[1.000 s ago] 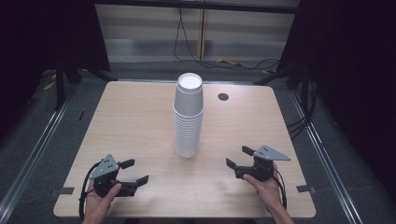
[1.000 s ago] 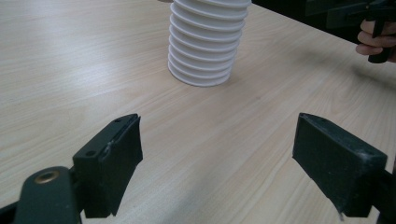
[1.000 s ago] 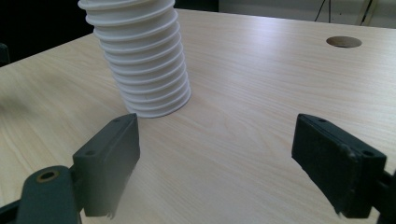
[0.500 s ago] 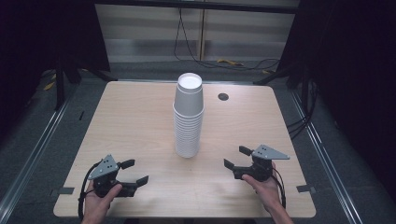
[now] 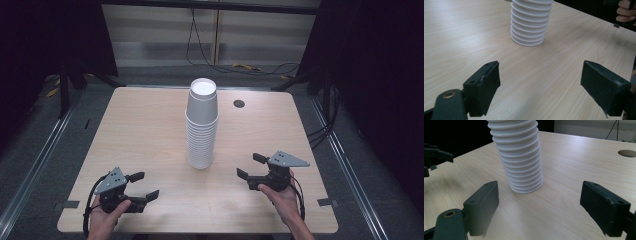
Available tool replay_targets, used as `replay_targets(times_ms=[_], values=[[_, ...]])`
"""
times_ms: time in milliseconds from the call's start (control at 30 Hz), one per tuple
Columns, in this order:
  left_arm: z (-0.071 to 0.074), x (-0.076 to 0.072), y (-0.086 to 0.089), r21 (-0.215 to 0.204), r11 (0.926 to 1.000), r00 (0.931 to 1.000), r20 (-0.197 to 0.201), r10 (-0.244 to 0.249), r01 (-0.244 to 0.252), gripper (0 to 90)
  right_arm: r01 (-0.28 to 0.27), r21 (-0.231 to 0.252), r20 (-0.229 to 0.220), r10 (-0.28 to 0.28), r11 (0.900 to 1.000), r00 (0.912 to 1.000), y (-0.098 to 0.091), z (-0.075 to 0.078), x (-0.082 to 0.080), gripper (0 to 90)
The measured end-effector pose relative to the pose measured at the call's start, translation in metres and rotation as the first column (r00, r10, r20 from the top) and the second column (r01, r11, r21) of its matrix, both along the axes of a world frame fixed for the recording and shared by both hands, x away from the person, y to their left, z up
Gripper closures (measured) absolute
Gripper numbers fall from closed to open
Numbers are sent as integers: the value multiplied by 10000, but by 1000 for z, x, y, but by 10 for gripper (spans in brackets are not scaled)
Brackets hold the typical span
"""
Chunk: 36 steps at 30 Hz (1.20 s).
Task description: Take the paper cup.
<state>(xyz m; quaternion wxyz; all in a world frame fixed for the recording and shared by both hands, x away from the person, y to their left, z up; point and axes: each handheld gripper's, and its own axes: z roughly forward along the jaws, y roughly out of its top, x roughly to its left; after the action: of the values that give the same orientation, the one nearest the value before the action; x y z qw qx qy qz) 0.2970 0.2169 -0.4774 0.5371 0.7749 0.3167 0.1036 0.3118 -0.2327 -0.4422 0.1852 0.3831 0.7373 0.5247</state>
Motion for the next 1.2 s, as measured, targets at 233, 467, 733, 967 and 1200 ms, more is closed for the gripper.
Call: replay_targets(times_ms=[233, 467, 733, 967, 1200], values=[[0, 0, 0, -21, 10000, 10000, 8, 77, -77, 158, -219, -47, 28, 219, 9997, 9998, 4, 14, 0, 158], [0, 0, 0, 24, 10000, 10000, -40, 49, -49, 158, -545, -86, -112, 544, 9985, 9985, 9, 23, 5, 157], [0, 0, 0, 59, 10000, 10000, -27, 24, -24, 158, -702, 61, 193, 701, 9975, 9974, 16, 40, 12, 157], [0, 0, 1, 22, 10000, 10000, -39, 54, -54, 158, -858, 136, 149, 856, 9962, 9962, 20, 50, 18, 162], [0, 0, 1, 50, 9999, 10000, -29, 89, -89, 158, -1011, 281, 154, 1007, 9945, 9948, 23, 60, 25, 165]])
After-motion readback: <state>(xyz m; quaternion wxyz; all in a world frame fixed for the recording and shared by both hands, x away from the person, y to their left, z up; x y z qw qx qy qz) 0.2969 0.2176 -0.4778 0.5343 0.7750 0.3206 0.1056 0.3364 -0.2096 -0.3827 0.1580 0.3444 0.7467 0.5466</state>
